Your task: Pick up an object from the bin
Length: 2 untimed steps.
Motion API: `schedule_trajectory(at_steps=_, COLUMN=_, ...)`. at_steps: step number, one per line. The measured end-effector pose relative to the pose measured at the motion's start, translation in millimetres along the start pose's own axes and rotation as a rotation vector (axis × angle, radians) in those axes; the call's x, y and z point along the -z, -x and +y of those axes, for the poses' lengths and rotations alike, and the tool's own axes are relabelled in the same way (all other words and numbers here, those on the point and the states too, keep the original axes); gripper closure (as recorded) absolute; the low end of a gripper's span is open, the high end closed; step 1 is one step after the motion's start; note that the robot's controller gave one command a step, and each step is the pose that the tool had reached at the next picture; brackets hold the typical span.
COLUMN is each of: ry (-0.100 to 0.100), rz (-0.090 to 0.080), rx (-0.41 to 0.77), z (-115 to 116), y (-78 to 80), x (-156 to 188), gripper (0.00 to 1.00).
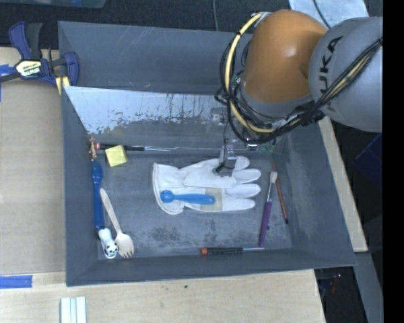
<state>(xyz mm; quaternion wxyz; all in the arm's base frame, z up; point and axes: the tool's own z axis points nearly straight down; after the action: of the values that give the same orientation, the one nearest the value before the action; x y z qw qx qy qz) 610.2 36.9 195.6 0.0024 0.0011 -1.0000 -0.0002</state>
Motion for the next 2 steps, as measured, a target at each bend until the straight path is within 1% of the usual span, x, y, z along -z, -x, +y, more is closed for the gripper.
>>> schedule_trajectory(at_steps=1, ry=0.000, rz=-0.009, rx=-0.001, z=0, y=1.5, x=5, gripper=0.00)
schedule_trajectory(at_steps=2, ry=0.000, rz=-0.006, rx=0.082, z=40, y=-22.7, x=-128, gripper=0.00)
